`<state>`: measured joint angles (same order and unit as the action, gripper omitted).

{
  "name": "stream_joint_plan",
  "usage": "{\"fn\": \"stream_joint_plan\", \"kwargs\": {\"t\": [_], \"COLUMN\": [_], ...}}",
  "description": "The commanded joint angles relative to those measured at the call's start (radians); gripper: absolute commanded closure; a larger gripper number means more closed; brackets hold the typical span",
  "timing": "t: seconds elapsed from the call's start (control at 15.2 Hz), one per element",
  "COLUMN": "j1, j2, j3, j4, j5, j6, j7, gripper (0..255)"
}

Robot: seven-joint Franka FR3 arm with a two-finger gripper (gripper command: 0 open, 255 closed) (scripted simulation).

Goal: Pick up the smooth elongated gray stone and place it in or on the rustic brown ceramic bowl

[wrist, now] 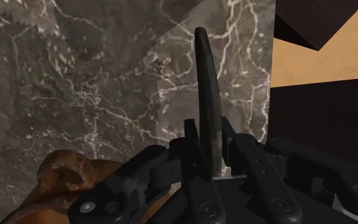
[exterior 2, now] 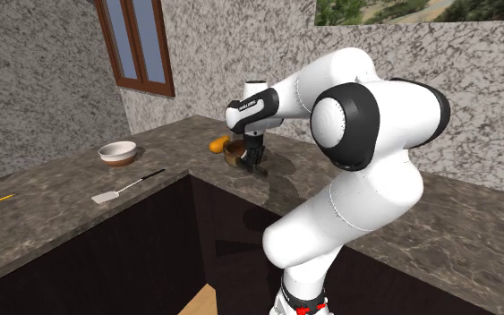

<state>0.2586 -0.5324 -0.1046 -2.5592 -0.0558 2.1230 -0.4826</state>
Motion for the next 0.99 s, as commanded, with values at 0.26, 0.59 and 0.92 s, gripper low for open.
{"fn": "stream_joint_plan", "kwargs": {"t": [0.26, 0.59, 0.92], "j1": [0.001, 0.002, 0.003], "j2": [-0.02, -0.032, -0.036], "j3": [0.005, 0.008, 0.01], "j4": [0.066, 0.125, 0.189], "j5": [0.003, 0.005, 0.007], "j6": [-0.087, -0.157, -0.226], "j7": [0.001, 0.001, 0.001], "gripper": [255, 255, 255]}}
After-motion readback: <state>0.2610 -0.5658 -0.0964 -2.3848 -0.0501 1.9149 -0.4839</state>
